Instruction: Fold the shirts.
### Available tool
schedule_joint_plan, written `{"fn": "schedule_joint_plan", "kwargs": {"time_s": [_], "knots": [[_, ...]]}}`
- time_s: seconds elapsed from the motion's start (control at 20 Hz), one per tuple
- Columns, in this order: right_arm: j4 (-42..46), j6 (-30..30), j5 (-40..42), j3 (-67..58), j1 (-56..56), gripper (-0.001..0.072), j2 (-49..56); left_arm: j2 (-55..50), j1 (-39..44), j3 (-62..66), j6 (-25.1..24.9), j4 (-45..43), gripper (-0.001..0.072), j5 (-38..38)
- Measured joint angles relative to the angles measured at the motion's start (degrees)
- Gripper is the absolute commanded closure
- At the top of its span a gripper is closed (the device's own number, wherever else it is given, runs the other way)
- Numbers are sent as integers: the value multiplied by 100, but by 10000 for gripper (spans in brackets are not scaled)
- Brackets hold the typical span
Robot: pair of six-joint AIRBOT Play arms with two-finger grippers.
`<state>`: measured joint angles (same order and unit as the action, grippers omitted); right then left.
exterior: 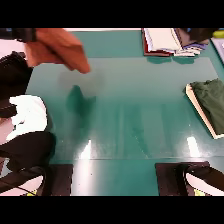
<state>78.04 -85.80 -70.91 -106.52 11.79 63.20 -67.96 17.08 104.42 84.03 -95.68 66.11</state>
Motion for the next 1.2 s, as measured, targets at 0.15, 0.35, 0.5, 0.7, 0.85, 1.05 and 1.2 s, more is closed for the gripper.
{"fn": "schedule_joint_plan", "kwargs": {"time_s": [0.15, 0.35, 0.5, 0.7, 0.85, 1.05, 1.2], "knots": [[2, 0, -57, -476, -227, 697, -4, -160, 1178, 83, -164, 87, 678, 170], [-7, 0, -254, -791, -345, 697, -7, -813, 2400, 122, -382, 754, 158, -66], [-28, 2, -435, -866, -374, 697, -7, -1172, 2597, 133, -417, 1115, 158, -273], [-37, 2, -634, -901, -387, 697, -7, -1377, 1836, 24, -61, 1344, 158, -122], [-39, 2, -715, -907, -389, 697, -7, -1451, 1115, -656, 144, 1818, 159, -79], [-39, -15, -774, -907, -389, 697, -7, -1633, 581, -2083, 251, 2446, 159, -393], [-39, -24, -828, -907, -389, 697, -7, -1939, 518, -2752, 260, 2800, 158, -796]]}}
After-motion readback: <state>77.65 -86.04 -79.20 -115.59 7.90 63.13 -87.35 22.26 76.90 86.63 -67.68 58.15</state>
